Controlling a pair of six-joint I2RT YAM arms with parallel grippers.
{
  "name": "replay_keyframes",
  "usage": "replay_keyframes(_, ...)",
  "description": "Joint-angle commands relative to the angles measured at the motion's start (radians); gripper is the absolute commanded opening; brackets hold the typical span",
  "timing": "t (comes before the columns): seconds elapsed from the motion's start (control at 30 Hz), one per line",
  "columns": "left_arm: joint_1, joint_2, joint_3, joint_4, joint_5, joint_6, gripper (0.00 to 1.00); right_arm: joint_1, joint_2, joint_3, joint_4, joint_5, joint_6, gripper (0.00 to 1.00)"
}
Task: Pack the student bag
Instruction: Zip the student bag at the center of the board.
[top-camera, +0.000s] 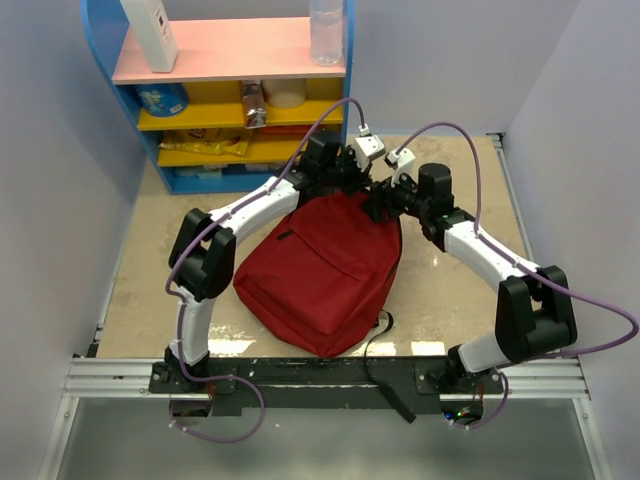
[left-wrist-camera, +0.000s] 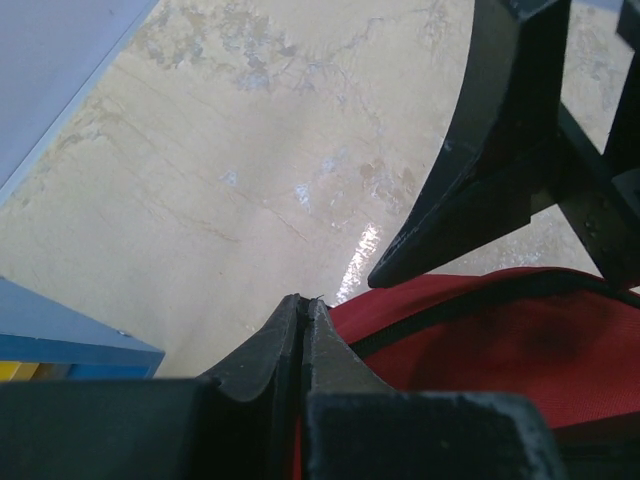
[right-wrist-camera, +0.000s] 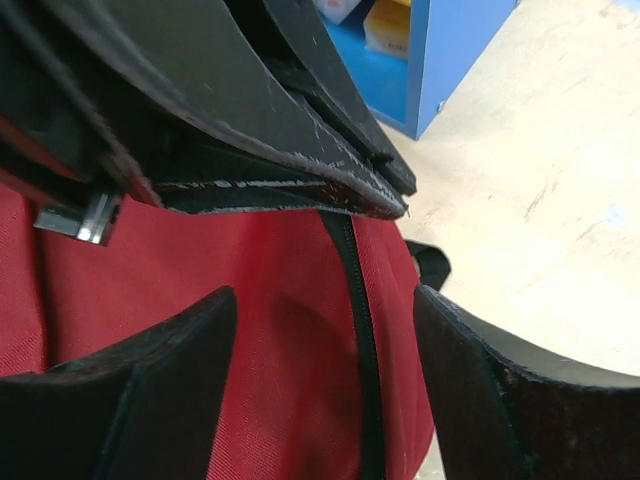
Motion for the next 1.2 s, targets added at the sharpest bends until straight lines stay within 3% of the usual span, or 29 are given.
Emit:
replay_keyframes(0.0, -0.007, -0.074, 0.009, 0.053, 0.022, -0.01, 0.0, -0.012, 0.006, 0.032, 0.015, -0.035, 0.036, 0.7)
replay_keyframes(0.2, -0.006, -0.082, 0.009, 0.05, 0.022, -0.01, 0.0, -0.028, 0.006, 0.009, 0.031, 0.047, 0.084, 0.48)
replay_keyframes(0.23, -0.006, -0.083, 0.009, 0.049, 0.022, -0.013, 0.0, -0.038, 0.011, 0.011, 0.026, 0.059, 0.091, 0.36)
replay_keyframes(0.3, -0.007, -0.089, 0.011, 0.053, 0.022, -0.019, 0.0, -0.057, 0.01, -0.004, 0.043, 0.041, 0.119, 0.22)
replay_keyframes(0.43, -0.007, -0.092, 0.022, 0.053, 0.02, -0.025, 0.0, -0.066, -0.009, -0.024, 0.06, 0.05, 0.136, 0.13)
replay_keyframes(0.53, -0.007, -0.097, 0.017, 0.05, 0.017, -0.025, 0.0, -0.069, -0.036, -0.033, 0.052, 0.079, 0.145, 0.0)
replay_keyframes(0.77, -0.004, -0.111, 0.003, 0.04, -0.018, 0.01, 0.0, -0.068, -0.211, -0.144, 0.028, 0.3, 0.266, 0.0)
replay_keyframes(0.93, 0.003, -0.123, -0.023, 0.038, -0.038, 0.037, 0.0, -0.069, -0.354, -0.178, -0.11, 0.451, 0.332, 0.0)
replay_keyframes(1.17, 0.025, -0.149, -0.026, 0.032, -0.05, 0.05, 0.0, -0.069, -0.521, -0.217, -0.316, 0.476, 0.4, 0.0)
